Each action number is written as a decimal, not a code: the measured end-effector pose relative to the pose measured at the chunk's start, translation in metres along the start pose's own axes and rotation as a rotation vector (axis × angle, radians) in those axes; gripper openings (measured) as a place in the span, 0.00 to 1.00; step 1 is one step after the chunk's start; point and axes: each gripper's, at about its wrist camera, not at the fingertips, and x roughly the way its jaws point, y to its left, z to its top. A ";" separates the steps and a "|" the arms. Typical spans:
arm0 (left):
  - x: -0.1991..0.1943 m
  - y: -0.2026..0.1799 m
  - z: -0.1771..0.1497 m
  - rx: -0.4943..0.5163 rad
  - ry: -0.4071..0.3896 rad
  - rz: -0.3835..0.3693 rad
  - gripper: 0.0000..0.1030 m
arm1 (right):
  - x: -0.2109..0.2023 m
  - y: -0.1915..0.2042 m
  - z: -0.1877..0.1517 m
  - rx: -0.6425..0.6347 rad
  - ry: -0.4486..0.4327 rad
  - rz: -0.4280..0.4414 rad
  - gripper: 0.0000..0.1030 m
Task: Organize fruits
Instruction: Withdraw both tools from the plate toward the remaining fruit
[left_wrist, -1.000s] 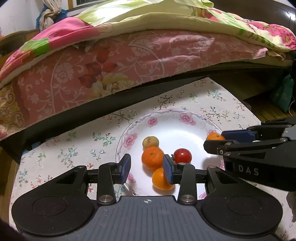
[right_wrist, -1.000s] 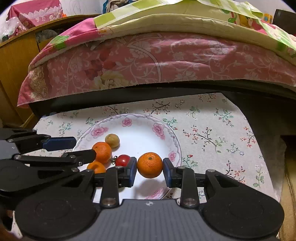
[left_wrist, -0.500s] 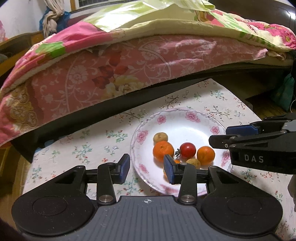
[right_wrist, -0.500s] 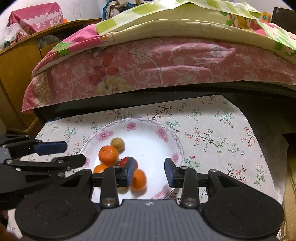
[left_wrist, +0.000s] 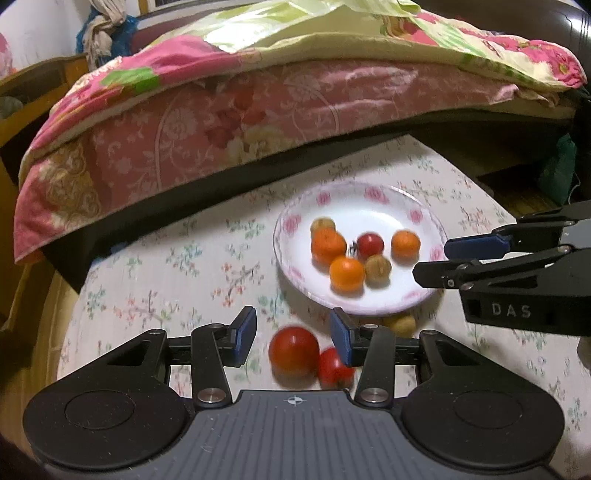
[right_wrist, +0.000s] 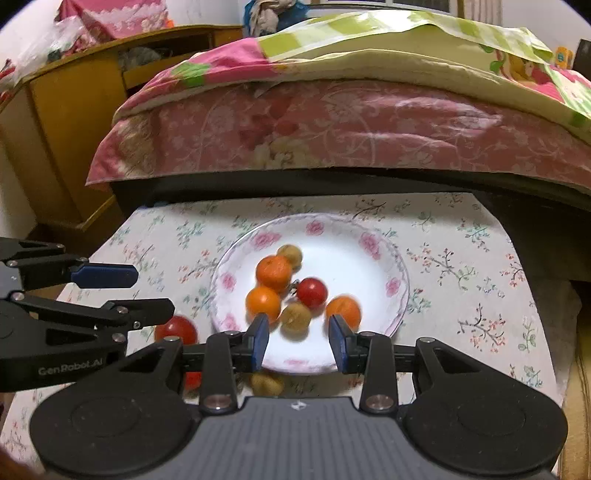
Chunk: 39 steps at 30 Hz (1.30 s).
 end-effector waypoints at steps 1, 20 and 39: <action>-0.002 0.000 -0.003 -0.003 0.006 -0.008 0.51 | -0.002 0.001 -0.003 0.002 0.005 0.003 0.34; -0.025 -0.012 -0.037 -0.040 0.039 -0.072 0.57 | -0.019 0.021 -0.041 -0.002 0.073 0.012 0.34; -0.009 -0.008 -0.046 -0.047 0.089 -0.127 0.58 | 0.032 0.013 -0.046 -0.067 0.101 0.050 0.34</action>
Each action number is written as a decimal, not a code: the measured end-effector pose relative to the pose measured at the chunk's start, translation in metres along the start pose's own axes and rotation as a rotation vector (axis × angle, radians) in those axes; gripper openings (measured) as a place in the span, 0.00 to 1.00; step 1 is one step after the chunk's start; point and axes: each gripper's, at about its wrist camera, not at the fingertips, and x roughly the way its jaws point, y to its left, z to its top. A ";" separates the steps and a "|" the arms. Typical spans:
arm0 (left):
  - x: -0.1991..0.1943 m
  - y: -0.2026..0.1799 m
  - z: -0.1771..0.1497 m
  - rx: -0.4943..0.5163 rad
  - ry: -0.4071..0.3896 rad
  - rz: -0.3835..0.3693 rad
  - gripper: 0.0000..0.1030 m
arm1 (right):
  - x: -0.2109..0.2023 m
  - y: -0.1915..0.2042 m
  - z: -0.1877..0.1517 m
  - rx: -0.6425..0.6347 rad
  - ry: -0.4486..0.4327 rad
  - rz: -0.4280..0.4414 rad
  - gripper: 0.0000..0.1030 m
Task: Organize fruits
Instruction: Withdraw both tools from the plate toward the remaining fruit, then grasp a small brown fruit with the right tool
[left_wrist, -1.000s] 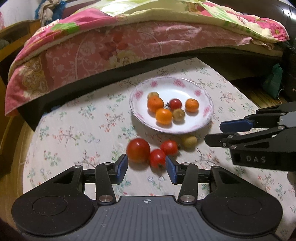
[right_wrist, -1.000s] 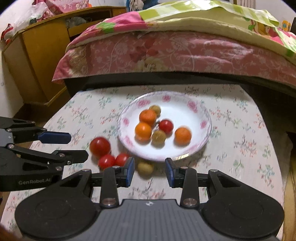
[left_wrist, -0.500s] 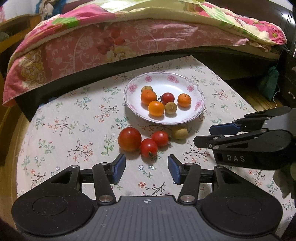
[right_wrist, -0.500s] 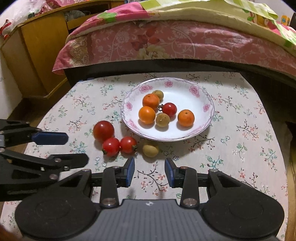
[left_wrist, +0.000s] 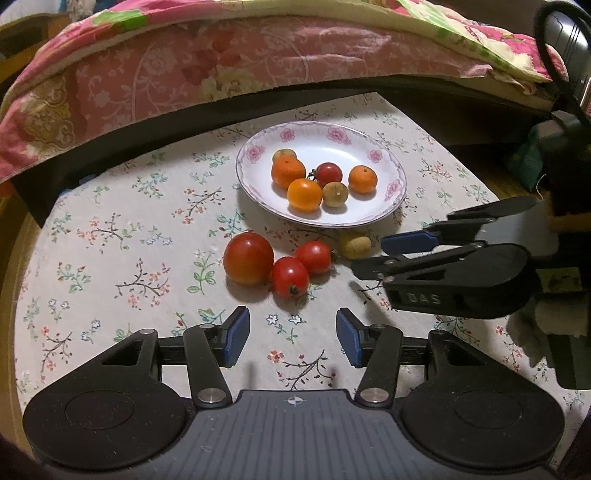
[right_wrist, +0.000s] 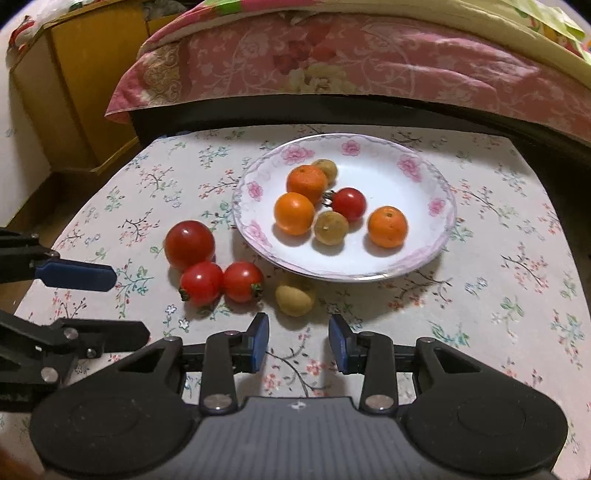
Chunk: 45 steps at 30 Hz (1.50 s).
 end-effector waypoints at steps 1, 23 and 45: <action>0.000 0.000 0.000 0.000 0.001 -0.003 0.59 | 0.002 0.000 0.001 0.001 0.001 0.001 0.34; 0.024 -0.002 0.001 0.026 0.016 -0.020 0.59 | 0.012 -0.001 0.003 0.000 0.006 -0.043 0.26; 0.064 -0.013 0.012 0.036 -0.017 0.027 0.60 | -0.006 -0.021 -0.007 0.054 0.020 0.023 0.26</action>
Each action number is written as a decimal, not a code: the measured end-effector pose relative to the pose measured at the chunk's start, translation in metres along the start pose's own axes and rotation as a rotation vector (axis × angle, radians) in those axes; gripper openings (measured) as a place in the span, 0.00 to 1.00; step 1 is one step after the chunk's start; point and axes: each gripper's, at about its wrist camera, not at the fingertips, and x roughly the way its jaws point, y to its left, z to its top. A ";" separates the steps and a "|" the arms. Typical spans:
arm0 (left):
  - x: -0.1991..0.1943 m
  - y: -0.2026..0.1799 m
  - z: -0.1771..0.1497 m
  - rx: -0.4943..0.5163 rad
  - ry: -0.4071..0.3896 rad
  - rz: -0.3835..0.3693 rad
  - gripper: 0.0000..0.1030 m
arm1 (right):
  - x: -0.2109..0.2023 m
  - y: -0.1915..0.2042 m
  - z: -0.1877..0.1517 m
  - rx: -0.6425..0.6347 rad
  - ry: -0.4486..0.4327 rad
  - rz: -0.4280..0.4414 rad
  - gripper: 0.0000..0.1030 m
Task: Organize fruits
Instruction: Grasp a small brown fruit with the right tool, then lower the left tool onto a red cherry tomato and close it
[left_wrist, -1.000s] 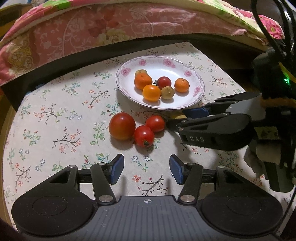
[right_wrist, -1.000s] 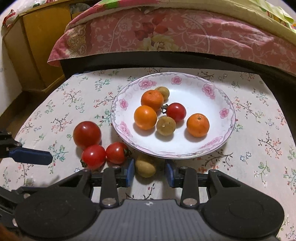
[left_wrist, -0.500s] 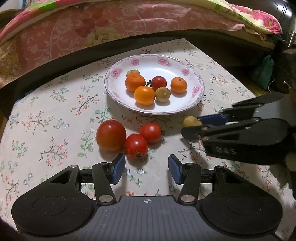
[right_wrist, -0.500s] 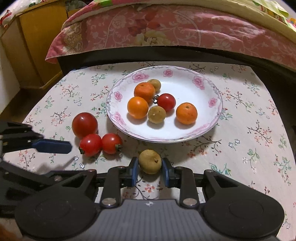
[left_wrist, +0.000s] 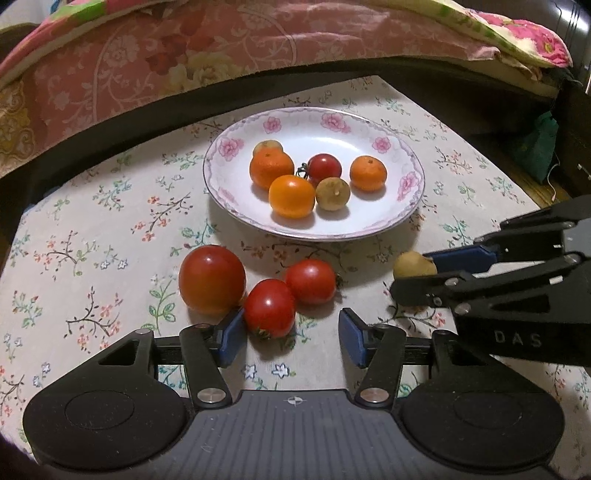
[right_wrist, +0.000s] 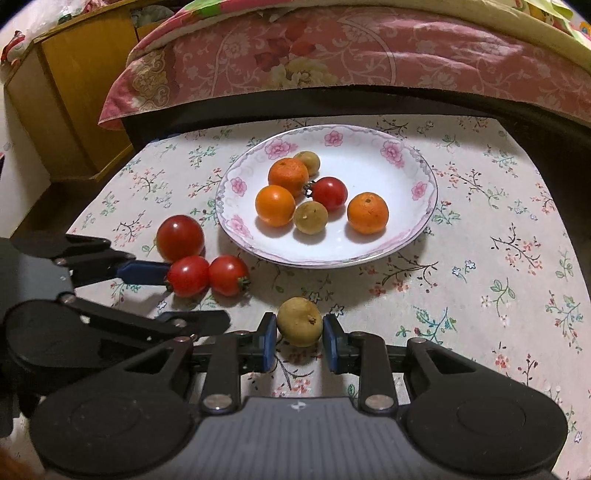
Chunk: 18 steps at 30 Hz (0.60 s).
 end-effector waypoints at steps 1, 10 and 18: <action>0.000 0.000 0.000 0.000 -0.003 0.002 0.59 | 0.000 -0.001 0.000 0.001 0.001 0.002 0.26; -0.002 0.002 0.001 0.006 -0.017 0.022 0.35 | -0.001 -0.001 0.000 0.001 0.008 0.003 0.26; -0.010 -0.001 -0.006 0.038 -0.011 0.019 0.34 | 0.000 -0.003 -0.001 0.005 0.017 -0.001 0.26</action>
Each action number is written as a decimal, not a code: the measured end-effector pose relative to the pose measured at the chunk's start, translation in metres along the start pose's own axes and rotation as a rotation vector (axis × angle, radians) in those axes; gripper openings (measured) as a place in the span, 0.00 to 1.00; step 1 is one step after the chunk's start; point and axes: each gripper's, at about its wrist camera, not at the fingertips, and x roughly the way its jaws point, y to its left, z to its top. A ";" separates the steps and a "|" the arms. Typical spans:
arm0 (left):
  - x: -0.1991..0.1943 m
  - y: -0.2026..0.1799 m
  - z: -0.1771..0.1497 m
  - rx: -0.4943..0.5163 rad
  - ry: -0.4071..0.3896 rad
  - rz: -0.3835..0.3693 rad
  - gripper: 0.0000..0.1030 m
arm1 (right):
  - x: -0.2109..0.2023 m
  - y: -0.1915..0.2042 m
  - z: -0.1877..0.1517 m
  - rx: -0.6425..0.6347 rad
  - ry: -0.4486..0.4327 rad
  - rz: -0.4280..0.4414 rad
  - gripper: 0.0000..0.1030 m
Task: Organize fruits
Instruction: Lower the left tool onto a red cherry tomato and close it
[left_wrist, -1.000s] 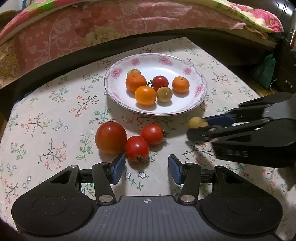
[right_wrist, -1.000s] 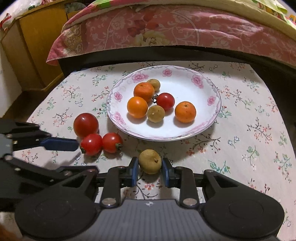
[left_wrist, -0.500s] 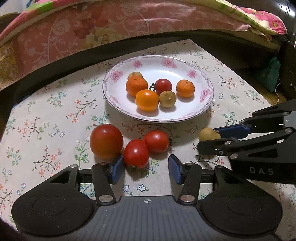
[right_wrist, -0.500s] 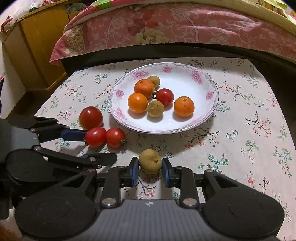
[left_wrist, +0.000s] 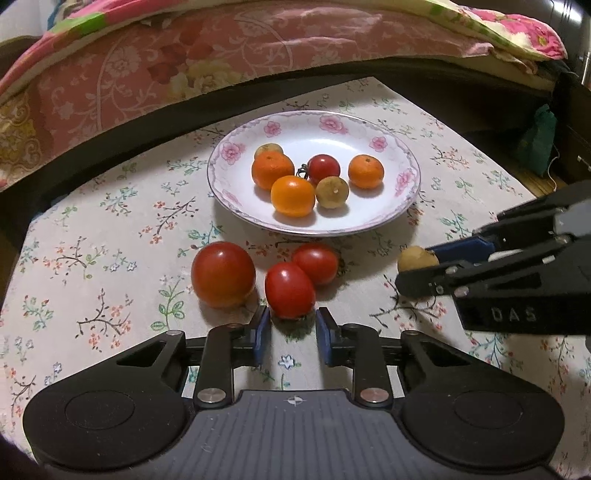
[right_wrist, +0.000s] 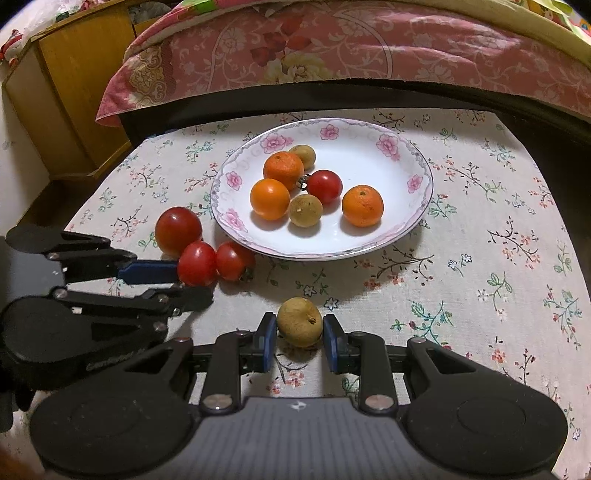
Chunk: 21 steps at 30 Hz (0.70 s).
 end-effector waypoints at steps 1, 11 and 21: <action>0.000 0.000 -0.001 -0.001 0.001 0.000 0.34 | 0.000 0.000 0.000 0.000 0.000 0.001 0.26; 0.011 -0.001 0.009 -0.046 -0.014 0.008 0.46 | 0.000 -0.002 -0.002 0.004 0.004 0.004 0.26; 0.013 -0.003 0.009 -0.031 -0.042 0.038 0.35 | -0.001 -0.003 -0.002 0.005 0.005 0.007 0.26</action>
